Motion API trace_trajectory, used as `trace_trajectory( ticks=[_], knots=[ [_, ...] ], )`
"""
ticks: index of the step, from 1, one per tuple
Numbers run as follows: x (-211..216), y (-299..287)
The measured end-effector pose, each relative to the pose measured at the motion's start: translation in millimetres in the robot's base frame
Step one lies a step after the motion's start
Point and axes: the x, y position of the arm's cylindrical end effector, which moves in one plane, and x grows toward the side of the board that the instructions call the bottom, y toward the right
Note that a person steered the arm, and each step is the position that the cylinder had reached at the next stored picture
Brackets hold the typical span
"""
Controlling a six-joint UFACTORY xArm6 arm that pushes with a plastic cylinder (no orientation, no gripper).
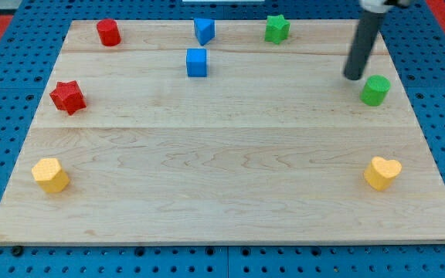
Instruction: Push the green circle to the left side
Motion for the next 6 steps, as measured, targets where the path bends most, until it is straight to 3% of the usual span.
trace_trajectory(
  ticks=[1,2,4,6],
  knots=[
    [9,41],
    [49,54],
    [46,-9],
    [37,6]
  ],
)
